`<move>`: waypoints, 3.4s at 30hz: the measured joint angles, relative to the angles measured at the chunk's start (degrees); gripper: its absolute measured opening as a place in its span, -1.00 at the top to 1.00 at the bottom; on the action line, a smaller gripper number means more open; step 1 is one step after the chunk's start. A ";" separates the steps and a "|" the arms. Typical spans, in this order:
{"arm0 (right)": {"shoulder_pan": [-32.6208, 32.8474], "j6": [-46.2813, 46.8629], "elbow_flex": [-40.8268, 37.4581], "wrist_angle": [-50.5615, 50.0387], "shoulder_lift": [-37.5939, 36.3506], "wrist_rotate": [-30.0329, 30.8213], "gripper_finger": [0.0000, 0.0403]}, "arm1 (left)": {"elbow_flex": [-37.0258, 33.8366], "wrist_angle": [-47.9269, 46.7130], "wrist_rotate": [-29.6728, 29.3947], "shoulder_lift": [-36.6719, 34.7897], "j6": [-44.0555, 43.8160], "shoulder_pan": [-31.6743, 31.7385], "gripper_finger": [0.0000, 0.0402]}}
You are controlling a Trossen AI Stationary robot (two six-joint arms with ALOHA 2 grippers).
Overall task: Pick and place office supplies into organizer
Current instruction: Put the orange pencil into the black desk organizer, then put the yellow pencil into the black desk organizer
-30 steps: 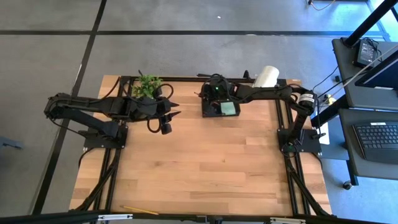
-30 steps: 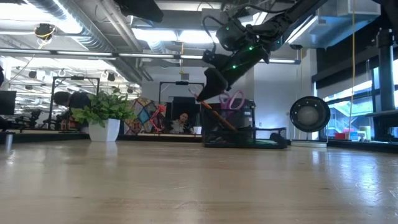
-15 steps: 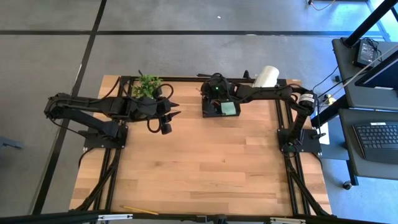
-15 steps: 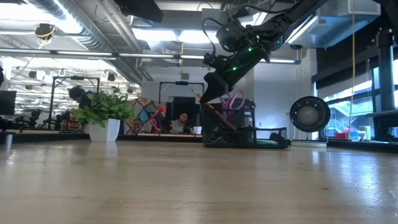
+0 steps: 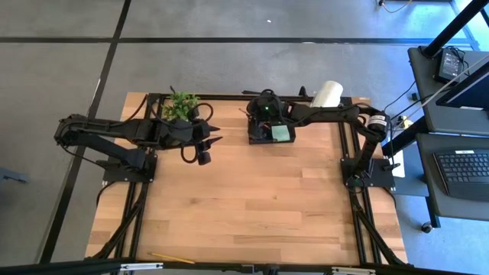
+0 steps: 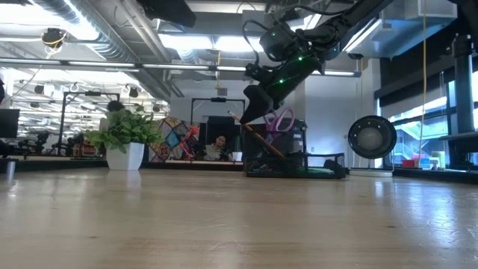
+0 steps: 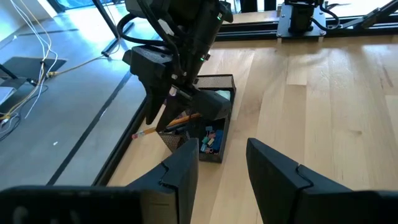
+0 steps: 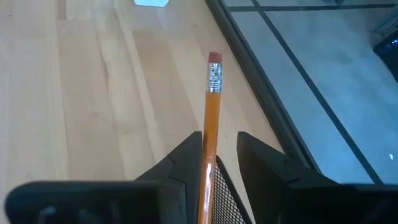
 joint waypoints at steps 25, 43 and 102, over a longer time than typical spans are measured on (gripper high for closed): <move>6.68 29.05 0.11 -24.63 -22.18 3.82 0.47 | 0.00 -37.19 20.46 -0.04 -6.52 -8.96 0.35; 10.90 42.17 0.09 -21.60 -13.46 3.98 0.47 | 0.00 -37.17 36.13 12.71 -24.36 -37.41 0.35; 19.43 35.52 0.07 -20.69 -13.40 5.15 0.47 | 18.16 -20.63 33.29 48.06 -60.19 -54.97 0.35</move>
